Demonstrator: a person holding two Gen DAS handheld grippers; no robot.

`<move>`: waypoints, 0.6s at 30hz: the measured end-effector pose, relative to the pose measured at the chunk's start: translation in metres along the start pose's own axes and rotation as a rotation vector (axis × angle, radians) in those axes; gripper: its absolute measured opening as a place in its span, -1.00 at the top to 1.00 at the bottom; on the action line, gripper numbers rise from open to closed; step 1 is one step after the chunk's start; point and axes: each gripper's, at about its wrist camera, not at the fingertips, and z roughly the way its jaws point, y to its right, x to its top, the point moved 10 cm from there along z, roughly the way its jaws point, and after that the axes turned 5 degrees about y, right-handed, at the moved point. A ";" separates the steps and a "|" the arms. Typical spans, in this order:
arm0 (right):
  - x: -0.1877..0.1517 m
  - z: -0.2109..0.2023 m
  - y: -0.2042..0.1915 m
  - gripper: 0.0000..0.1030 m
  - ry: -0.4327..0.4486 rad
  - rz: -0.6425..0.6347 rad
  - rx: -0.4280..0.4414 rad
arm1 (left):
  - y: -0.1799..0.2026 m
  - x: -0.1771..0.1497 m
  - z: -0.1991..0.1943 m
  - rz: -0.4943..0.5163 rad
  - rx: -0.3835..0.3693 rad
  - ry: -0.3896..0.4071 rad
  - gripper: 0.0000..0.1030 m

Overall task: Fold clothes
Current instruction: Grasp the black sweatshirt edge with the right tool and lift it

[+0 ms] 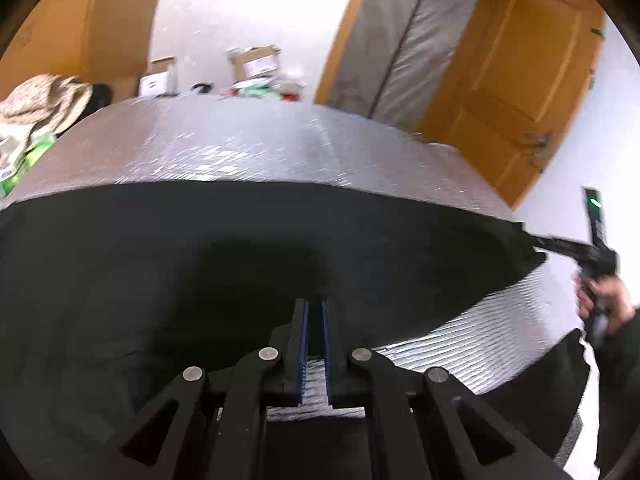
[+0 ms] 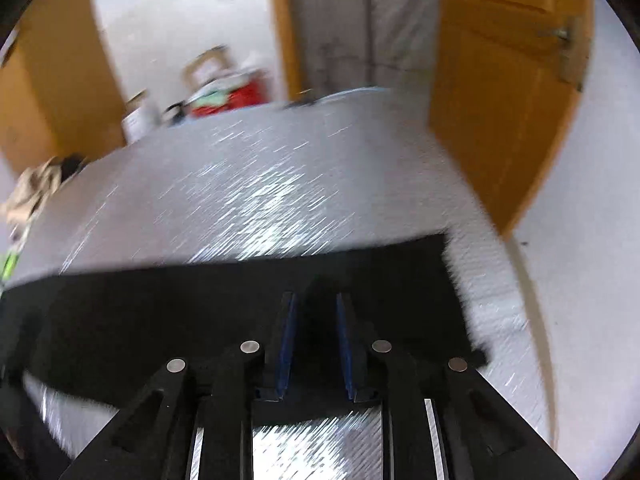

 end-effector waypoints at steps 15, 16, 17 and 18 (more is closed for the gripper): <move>-0.015 -0.022 0.076 0.58 0.051 0.229 -0.057 | -0.007 -0.009 0.007 -0.010 -0.013 -0.039 0.90; -0.017 -0.011 0.078 0.58 0.023 0.237 -0.085 | -0.007 -0.009 0.007 -0.009 -0.013 -0.040 0.90; -0.023 -0.008 0.088 0.60 0.003 0.260 -0.125 | -0.007 -0.009 0.007 -0.007 -0.012 -0.040 0.90; -0.026 -0.009 0.097 0.59 0.011 0.317 -0.127 | -0.007 -0.009 0.006 -0.006 -0.013 -0.041 0.90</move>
